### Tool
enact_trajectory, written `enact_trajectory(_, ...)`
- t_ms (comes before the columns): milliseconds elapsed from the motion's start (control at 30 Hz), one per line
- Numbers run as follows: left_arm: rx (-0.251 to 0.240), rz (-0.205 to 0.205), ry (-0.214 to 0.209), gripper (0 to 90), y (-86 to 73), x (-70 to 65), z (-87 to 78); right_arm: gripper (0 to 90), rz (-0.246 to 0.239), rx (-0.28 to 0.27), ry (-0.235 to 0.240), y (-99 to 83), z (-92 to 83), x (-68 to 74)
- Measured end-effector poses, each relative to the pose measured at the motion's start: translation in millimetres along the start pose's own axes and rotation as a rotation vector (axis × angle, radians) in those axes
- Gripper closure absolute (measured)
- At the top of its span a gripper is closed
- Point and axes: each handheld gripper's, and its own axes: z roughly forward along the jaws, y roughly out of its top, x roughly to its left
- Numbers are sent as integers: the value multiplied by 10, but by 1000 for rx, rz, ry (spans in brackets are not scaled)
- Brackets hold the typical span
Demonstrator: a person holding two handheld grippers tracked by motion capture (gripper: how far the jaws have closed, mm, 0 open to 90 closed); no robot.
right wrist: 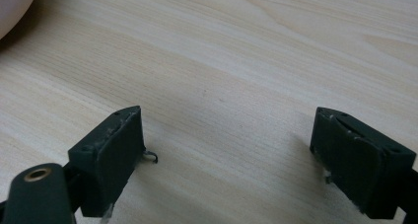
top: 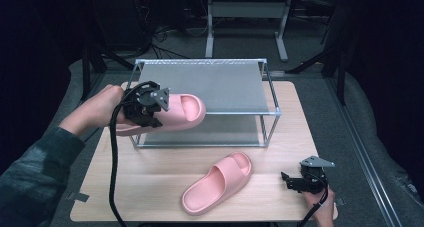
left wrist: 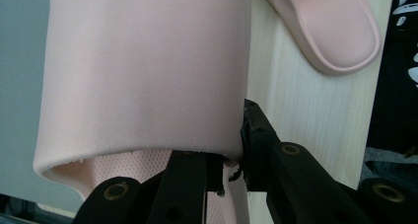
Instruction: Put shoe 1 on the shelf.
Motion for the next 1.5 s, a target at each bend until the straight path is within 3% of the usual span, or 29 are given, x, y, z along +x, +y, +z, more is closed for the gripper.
enact_trajectory(133,9,-32,-2,820,40,104,3,126,-1,10,1,3,-7,-1)
enact_trajectory(233,-1,-73,21,820,58,178,-2,126,-2,11,-2,3,-8,-2)
enact_trajectory(400,-14,-169,53,821,106,293,-24,126,-1,10,0,3,-7,-1)
enact_trajectory(567,-37,-246,57,820,170,359,-7,127,-1,10,0,3,-6,-1)
enact_trajectory(1033,11,-429,60,824,392,616,68,127,0,3,-1,0,-3,1)
enact_trajectory(1367,8,-600,43,823,501,885,215,127,1,3,-2,0,-4,1)
enact_trajectory(1500,12,-704,66,828,524,984,269,127,0,12,-3,4,-10,-1)
